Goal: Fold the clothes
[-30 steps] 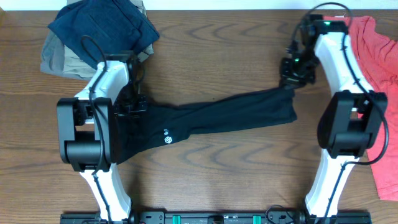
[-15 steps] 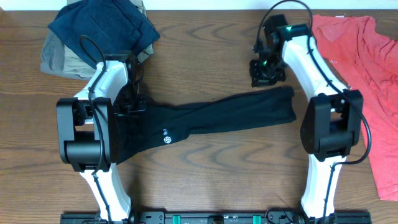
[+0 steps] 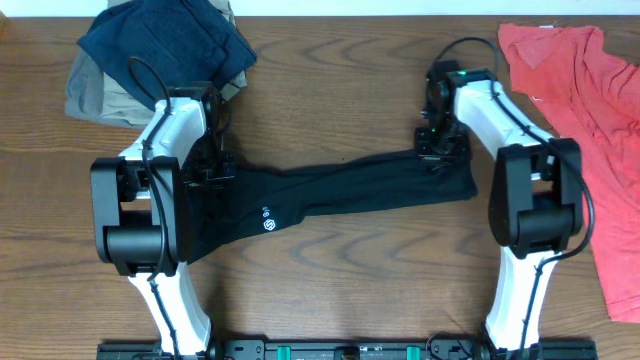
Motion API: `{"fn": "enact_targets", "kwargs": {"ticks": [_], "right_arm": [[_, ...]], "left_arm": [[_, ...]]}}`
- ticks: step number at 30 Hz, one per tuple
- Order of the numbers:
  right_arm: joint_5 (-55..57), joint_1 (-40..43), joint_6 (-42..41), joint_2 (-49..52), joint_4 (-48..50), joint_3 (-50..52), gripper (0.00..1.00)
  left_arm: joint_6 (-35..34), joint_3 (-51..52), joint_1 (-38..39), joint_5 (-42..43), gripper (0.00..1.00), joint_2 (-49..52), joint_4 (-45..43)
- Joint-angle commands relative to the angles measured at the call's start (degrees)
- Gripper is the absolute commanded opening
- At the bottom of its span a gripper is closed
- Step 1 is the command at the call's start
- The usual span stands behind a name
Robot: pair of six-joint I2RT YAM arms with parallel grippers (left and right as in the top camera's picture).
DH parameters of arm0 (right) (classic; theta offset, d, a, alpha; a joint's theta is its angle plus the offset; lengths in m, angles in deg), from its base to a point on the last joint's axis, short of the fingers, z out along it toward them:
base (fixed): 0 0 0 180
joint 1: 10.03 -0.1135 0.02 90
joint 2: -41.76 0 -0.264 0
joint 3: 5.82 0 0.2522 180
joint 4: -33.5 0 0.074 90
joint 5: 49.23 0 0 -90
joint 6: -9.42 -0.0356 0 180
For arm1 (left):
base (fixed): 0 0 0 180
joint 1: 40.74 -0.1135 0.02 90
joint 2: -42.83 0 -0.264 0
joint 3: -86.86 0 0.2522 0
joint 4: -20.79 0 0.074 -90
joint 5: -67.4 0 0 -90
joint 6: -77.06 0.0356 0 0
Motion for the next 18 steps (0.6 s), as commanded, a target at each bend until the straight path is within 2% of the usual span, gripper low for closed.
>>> {"fn": "enact_targets", "kwargs": {"ticks": [1, 9, 18], "right_arm": [[5.11, 3.63, -3.23, 0.87, -0.55, 2.54, 0.02], [6.91, 8.87, -5.79, 0.72, -5.31, 1.46, 0.01], [11.47, 10.01, -7.82, 0.7, -9.68, -0.68, 0.01]], "left_arm": [[-0.59, 0.66, -0.46, -1.62, 0.06, 1.33, -0.13], [-0.5, 0.63, -2.84, -1.55, 0.06, 1.16, 0.13], [-0.52, -0.13, -3.52, -1.51, 0.06, -3.98, 2.54]]}}
